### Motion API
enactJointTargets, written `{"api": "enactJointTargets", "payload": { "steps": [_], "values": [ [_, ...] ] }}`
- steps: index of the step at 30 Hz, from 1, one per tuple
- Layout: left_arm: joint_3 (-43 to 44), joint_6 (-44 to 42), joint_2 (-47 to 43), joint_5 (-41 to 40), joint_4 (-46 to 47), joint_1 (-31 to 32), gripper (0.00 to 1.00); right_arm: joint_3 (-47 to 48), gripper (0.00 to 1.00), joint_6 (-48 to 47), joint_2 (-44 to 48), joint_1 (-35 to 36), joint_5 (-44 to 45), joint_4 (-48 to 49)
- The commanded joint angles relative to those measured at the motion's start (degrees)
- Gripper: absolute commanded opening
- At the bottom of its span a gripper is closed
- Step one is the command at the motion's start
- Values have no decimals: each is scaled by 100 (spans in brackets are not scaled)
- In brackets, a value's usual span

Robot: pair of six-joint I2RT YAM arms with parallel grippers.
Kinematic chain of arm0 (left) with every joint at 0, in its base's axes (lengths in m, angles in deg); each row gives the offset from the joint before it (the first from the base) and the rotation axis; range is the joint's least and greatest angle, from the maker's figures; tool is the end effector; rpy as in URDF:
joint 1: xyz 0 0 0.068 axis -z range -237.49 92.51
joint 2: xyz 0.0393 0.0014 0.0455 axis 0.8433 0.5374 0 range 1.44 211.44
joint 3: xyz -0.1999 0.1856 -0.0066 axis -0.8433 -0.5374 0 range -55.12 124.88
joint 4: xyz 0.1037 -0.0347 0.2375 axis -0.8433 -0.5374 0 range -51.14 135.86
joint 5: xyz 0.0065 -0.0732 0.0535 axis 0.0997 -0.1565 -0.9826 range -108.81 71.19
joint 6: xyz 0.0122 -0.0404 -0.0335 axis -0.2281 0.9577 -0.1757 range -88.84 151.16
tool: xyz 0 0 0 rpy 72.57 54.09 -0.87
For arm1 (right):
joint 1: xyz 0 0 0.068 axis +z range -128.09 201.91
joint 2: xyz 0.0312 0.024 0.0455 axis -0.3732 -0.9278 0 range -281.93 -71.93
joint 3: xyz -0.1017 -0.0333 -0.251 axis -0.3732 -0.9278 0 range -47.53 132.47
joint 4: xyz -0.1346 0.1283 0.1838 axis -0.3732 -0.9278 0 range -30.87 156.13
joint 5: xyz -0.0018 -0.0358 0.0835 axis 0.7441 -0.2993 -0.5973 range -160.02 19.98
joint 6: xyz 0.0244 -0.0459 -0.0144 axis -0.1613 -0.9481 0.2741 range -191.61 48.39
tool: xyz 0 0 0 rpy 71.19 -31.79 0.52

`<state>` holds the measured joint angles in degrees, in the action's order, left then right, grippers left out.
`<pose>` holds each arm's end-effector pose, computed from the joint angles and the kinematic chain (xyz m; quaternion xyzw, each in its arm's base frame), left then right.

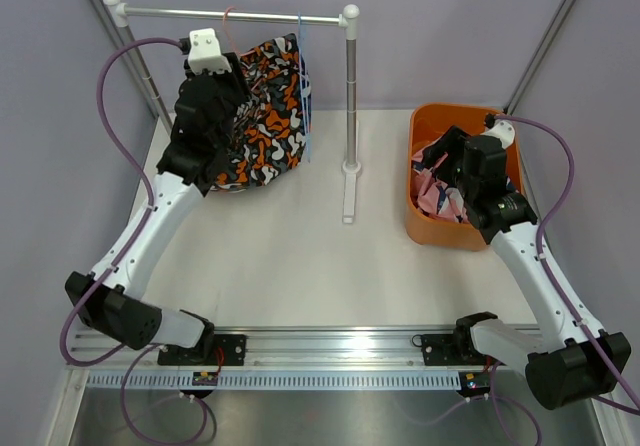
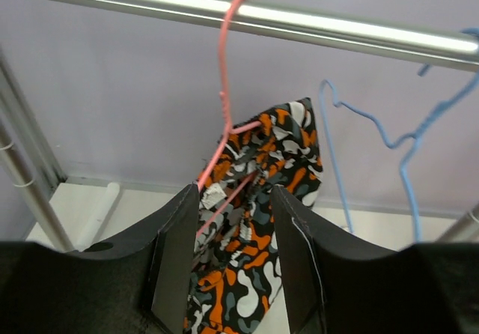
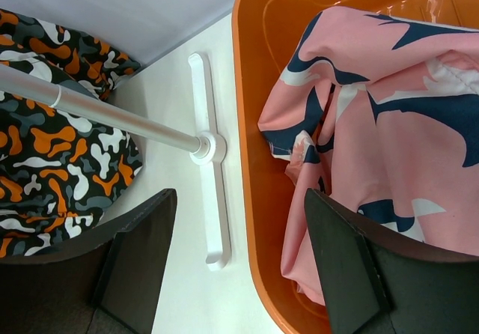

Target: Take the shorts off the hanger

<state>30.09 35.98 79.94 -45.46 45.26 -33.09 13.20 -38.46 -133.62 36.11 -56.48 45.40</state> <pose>0.2879 -0.1130 0.4717 -0.0584 0.6701 -0.0335 0.7392 0.2363 0.0512 0.3617 0.2006 0.7997 0.1345 0.5497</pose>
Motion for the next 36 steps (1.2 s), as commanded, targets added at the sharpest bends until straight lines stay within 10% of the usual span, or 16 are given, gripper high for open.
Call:
{"api": "enactJointTargets", "payload": {
  "steps": [1,20,36],
  "values": [
    [696,160,270,-235,70,-234,47,18,78,-115,-10,-13,-106,254],
    [1174,933,1361,3112,33,-1596,53,44,78,-124,-89,-22,-132,280],
    [1323,1012,1765,3562,227,-1728,52,35,79,-142,-115,-13,-44,298]
  ]
}}
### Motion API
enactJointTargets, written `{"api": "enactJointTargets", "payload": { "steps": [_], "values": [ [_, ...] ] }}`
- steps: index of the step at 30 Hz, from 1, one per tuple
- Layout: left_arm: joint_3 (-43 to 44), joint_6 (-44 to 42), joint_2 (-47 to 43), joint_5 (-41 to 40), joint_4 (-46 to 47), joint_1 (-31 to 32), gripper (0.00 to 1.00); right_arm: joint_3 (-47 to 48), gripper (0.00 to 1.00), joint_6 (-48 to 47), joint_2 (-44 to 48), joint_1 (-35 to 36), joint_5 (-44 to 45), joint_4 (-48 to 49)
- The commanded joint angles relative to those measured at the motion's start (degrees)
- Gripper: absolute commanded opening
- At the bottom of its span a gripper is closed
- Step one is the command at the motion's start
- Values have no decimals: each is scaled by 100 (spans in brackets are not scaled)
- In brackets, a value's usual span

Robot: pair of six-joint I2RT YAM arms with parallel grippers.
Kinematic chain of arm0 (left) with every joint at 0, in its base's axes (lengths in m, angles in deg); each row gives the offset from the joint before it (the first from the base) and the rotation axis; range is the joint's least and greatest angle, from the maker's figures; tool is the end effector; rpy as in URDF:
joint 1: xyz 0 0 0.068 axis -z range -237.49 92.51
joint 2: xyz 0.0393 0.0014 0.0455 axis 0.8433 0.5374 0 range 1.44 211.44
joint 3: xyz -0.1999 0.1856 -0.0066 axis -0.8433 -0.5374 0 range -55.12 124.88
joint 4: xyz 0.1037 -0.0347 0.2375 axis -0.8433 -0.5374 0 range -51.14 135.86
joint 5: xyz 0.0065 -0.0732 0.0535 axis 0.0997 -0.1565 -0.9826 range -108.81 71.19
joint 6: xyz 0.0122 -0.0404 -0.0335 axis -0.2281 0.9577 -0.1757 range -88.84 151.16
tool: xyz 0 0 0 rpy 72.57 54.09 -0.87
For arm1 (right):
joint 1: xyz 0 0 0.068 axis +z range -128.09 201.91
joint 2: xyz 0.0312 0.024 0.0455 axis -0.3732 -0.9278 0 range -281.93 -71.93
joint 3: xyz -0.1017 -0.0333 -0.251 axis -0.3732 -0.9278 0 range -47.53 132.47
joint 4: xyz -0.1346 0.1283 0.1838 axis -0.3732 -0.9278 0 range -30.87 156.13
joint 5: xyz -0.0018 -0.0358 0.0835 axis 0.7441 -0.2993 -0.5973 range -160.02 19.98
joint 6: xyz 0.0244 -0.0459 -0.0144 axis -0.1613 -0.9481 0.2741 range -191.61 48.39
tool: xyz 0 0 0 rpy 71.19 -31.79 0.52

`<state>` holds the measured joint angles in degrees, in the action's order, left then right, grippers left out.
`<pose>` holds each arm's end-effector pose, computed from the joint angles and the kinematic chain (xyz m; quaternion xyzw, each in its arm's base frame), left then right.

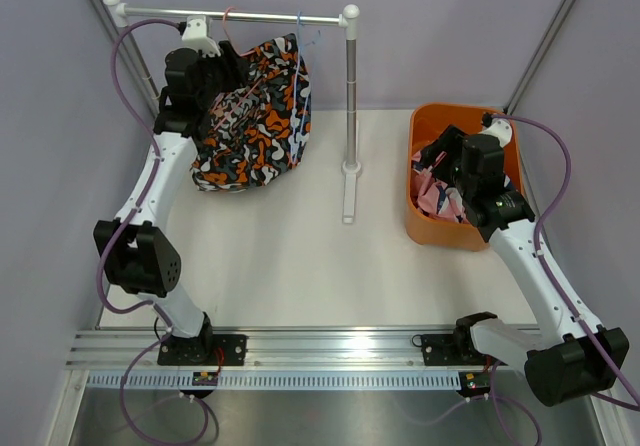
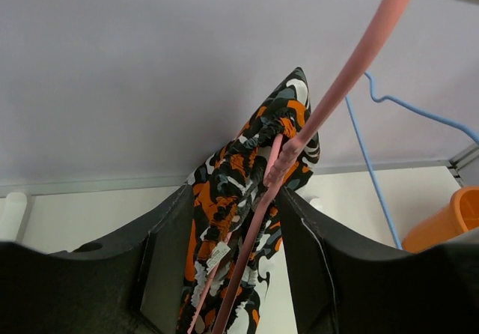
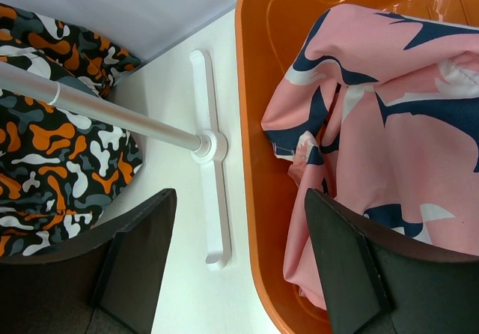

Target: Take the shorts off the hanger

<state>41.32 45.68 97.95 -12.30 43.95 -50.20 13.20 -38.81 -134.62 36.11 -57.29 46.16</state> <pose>0.4005 -0.0553 0.4317 -0.0060 0.7191 -0.1713 0.6734 0.2410 0.0529 0.3591 0.1943 0.8028 0.1375 0.5467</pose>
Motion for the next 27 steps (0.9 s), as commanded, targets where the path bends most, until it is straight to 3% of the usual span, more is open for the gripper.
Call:
{"api": "enactJointTargets", "payload": {
  "steps": [1,27],
  "values": [
    [182,42,-27,281,437,-26,52,18,79,-107,-6,-13,36,230],
    [613,68,342,501,393,-35,46,9,79,-124,-50,-13,54,274]
  ]
}}
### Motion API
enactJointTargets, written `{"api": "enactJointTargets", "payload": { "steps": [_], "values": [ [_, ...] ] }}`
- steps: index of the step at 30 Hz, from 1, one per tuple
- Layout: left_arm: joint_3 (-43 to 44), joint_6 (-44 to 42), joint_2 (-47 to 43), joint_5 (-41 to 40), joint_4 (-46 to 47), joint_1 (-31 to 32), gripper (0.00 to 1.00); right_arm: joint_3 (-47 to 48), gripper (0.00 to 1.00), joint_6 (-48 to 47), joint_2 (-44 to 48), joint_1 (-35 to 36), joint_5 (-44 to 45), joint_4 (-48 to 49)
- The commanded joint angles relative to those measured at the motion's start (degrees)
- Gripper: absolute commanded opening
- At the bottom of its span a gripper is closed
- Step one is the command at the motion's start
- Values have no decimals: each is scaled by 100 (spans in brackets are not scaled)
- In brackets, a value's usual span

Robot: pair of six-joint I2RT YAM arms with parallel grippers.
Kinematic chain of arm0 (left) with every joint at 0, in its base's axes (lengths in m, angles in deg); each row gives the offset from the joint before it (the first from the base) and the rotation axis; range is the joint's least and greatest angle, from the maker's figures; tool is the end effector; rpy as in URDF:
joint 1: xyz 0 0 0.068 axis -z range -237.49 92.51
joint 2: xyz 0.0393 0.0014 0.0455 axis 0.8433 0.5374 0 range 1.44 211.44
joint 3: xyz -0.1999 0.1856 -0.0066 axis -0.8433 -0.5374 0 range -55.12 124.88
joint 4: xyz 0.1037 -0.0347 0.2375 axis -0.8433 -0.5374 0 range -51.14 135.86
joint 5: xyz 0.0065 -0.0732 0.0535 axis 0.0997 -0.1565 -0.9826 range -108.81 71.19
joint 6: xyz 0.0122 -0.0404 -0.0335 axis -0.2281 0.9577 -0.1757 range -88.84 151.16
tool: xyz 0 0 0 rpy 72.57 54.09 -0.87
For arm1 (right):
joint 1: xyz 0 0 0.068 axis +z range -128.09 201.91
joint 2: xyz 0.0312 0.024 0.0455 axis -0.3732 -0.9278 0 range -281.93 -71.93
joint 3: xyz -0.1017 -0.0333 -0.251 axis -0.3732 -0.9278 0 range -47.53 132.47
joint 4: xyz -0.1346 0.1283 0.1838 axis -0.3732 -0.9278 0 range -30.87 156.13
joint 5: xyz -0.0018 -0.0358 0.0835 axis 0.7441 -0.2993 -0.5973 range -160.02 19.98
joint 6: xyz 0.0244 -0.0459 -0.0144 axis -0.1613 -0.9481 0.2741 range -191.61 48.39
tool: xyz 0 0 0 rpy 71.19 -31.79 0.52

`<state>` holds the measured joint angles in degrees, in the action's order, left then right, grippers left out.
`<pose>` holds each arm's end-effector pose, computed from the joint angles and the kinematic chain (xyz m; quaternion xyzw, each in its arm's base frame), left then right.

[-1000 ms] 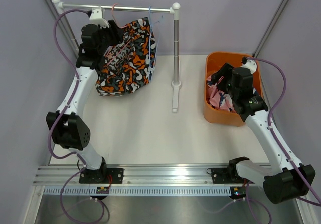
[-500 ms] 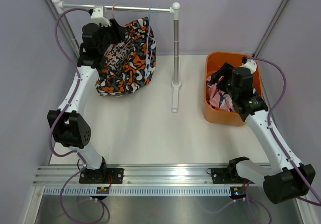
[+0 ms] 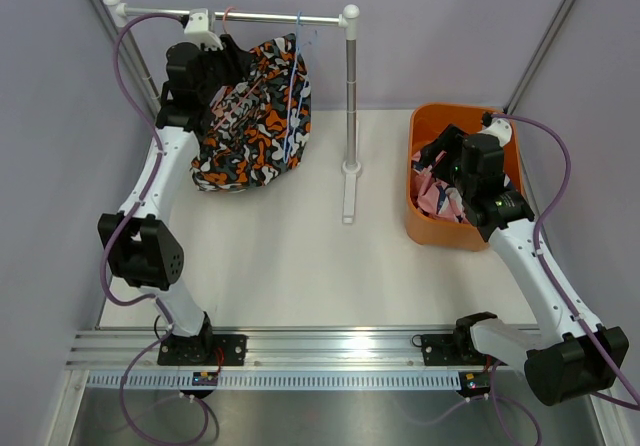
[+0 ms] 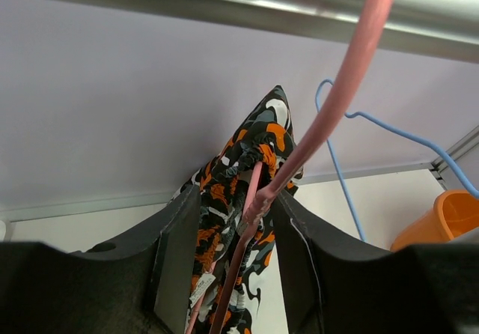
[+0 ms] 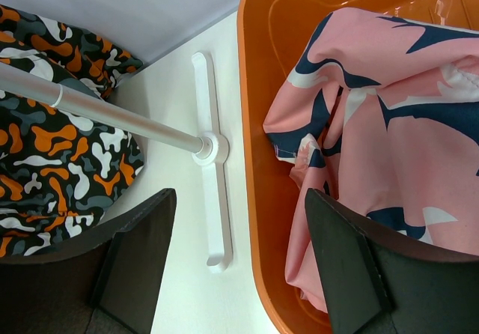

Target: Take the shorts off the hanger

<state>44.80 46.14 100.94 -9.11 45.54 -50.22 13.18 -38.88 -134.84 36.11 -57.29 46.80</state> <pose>0.4131 -0.0587 0.4358 0.0123 0.7064 -0.1947 0.6804 0.2424 0.0532 0.3592 0.1939 0.8009 0.1385 0.5493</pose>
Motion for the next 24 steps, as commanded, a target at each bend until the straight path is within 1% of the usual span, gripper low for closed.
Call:
{"api": "enactJointTargets", "payload": {
  "steps": [1,5,6,8,9,11,12,17,21,24],
  "values": [
    [256,31,43,173,251,-32,45,11,79,-118,-28,-13,63,211],
    [282,31,69,217,234,-32,40,3,79,-127,-37,-22,54,219],
    [291,31,78,217,225,-32,34,2,79,-118,-54,-22,54,219],
    [239,48,52,226,295,-32,28,11,79,-118,-45,-13,54,228],
    [239,57,34,243,304,-32,19,11,79,-118,-37,-13,54,219],
    [239,40,25,296,313,-32,9,2,79,-127,-37,-22,54,219],
    [265,48,-1,331,296,-32,0,2,79,-118,-37,-13,54,219],
    [203,-4,-255,393,374,-24,0,11,79,-127,-37,-13,54,219],
    [326,-109,-466,384,216,-24,0,20,79,-127,-72,-22,36,228],
    [160,-197,-739,533,382,-24,0,20,79,-127,-80,-22,28,246]
  ]
}}
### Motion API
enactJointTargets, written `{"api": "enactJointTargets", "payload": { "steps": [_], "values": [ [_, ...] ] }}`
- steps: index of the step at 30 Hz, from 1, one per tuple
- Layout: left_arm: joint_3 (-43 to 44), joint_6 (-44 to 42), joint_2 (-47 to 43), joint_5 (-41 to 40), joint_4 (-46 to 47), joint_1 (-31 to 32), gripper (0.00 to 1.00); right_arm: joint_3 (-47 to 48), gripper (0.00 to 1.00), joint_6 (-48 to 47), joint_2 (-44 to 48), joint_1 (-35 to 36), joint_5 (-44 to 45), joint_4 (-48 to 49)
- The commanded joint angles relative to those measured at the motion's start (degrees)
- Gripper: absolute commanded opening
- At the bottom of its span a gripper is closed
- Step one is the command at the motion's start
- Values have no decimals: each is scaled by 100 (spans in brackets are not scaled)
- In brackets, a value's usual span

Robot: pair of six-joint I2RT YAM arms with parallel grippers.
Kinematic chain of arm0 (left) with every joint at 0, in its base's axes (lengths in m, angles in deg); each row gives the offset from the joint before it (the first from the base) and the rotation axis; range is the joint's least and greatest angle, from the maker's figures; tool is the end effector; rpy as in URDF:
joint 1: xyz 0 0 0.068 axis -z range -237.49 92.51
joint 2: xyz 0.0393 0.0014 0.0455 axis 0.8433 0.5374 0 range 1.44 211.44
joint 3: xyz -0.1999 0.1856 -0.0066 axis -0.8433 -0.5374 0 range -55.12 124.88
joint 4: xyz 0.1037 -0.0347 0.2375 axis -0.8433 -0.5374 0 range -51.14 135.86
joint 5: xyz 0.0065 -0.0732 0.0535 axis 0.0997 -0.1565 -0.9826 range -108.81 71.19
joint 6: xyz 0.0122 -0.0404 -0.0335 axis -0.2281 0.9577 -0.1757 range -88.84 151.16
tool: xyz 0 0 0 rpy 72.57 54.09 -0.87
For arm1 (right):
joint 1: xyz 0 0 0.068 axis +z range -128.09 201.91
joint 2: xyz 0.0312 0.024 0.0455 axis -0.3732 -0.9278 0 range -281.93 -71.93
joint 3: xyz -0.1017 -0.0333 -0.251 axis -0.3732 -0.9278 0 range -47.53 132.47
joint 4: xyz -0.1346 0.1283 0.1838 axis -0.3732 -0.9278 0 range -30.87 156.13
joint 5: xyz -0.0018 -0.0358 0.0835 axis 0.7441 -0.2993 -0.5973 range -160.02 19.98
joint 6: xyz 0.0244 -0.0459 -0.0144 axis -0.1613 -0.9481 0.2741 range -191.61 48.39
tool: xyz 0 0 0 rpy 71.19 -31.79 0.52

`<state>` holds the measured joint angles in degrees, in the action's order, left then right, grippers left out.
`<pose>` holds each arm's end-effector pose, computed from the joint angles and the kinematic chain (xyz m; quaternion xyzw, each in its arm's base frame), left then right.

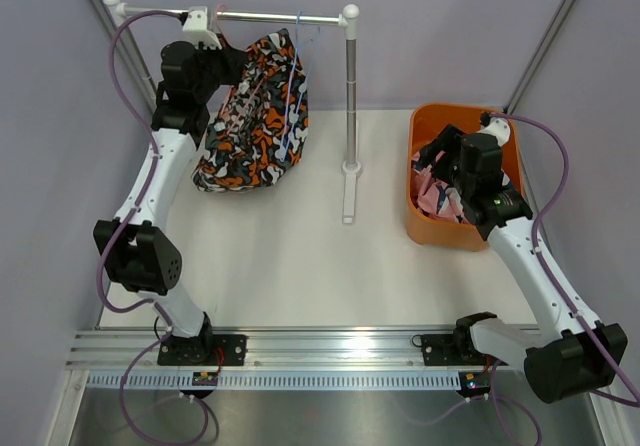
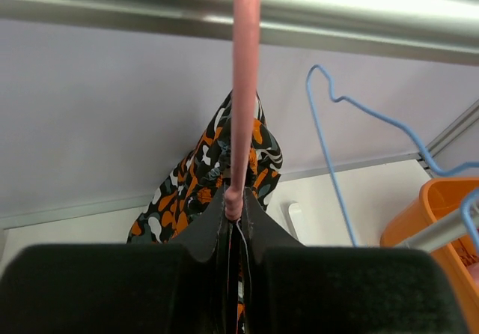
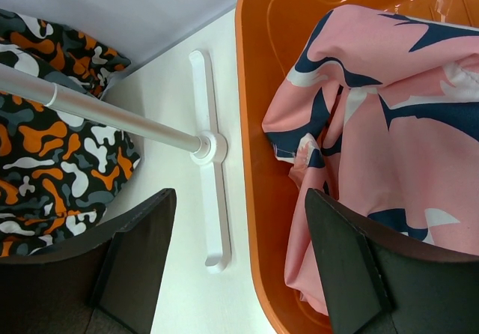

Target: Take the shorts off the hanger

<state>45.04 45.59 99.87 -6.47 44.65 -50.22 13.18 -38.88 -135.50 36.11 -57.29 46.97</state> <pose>0.4063 -0.0595 0.4430 0.0324 0.7032 -0.2072 0.6793 0.2452 0.0539 0.3569 0.1939 0.8033 0.1369 0.5462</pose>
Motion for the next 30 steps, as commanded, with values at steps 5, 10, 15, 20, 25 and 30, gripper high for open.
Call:
{"api": "enactJointTargets", "payload": {
  "steps": [5,10,15,20,25,30],
  "values": [
    [-155,-257,-940,269,806,-24,0,29,79,-127,-33,-22,-34,228],
    [249,-301,-843,-116,158,29,0,55,79,-144,-59,-13,-60,211],
    [-634,-284,-1334,-495,24,64,0,55,79,-162,-59,-13,-104,193],
    [-1656,-64,-2160,-653,86,73,0,99,79,-206,-85,-13,-157,167],
    [-2604,252,-2934,-951,-290,169,0,152,78,-337,-164,-13,-455,184],
    [-3046,331,-3786,-1489,-1310,521,0,283,79,-460,-252,-13,-930,53]
  ]
}}
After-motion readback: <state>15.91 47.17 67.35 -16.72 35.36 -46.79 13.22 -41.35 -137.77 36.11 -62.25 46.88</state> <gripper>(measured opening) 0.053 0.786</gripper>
